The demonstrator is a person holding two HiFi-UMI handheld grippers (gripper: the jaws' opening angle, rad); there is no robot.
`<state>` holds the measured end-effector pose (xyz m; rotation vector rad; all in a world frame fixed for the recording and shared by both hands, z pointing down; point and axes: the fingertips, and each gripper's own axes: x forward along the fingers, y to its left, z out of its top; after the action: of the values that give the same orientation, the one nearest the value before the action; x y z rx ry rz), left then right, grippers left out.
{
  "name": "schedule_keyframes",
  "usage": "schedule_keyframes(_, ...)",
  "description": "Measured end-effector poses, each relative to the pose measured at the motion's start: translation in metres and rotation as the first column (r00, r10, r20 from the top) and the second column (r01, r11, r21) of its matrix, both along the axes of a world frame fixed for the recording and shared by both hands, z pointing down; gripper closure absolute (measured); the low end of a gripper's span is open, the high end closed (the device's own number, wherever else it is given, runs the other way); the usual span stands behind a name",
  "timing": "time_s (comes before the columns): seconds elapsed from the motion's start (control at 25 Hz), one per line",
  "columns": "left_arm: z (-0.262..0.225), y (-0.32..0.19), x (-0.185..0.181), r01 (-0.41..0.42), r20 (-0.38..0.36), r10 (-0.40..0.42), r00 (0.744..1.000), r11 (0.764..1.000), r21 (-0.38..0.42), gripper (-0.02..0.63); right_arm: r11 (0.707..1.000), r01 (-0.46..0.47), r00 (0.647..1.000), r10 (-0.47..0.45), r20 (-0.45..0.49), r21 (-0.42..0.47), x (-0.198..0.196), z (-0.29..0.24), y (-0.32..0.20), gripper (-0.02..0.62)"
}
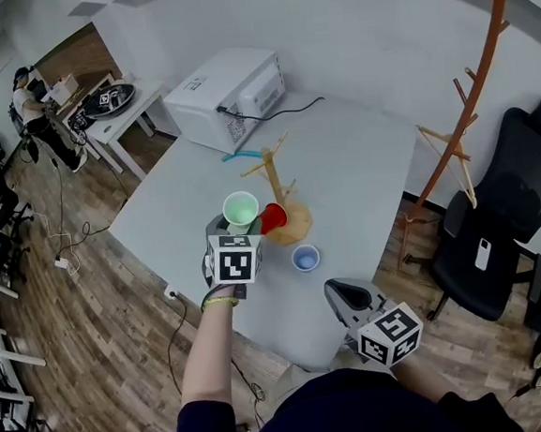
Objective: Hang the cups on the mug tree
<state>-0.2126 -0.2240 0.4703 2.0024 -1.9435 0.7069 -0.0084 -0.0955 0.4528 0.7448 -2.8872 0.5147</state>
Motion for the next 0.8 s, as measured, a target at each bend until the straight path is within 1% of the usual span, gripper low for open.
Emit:
schedule_keyframes(0.24, -0.008, -0.009, 0.001, 0.024, 0.074, -0.022, 0.997, 0.999, -0.024, 0.336, 0.999, 0.033, 0.999, -0.033, 0.002, 0.001, 0.016, 0.0, -0.005, 0.565)
schedule_keyframes(0.36, -0.011, -0.013, -0.002, 0.036, 0.123, -0.031, 0.992, 0.999, -0.035, 0.336, 0.999, 0.049, 0.999, -0.049, 0.004, 0.005, 0.022, -0.001, -0.008, 0.565)
schedule_keyframes(0.52, -0.017, -0.02, -0.005, 0.045, 0.209, -0.034, 0.977, 0.998, -0.05, 0.336, 0.997, 0.075, 0.997, -0.075, 0.001, 0.007, 0.028, 0.001, -0.01, 0.565)
schedule_keyframes(0.64, -0.022, -0.026, -0.008, 0.055, 0.255, -0.039, 0.966, 0.997, -0.059, 0.336, 0.995, 0.096, 0.995, -0.096, -0.001, 0.006, 0.031, 0.003, -0.011, 0.565)
schedule_keyframes(0.8, -0.031, -0.031, -0.01, 0.061, 0.33, -0.034, 0.943, 0.996, -0.07, 0.336, 0.993, 0.119, 0.993, -0.119, 0.003, 0.006, 0.034, 0.004, -0.013, 0.565)
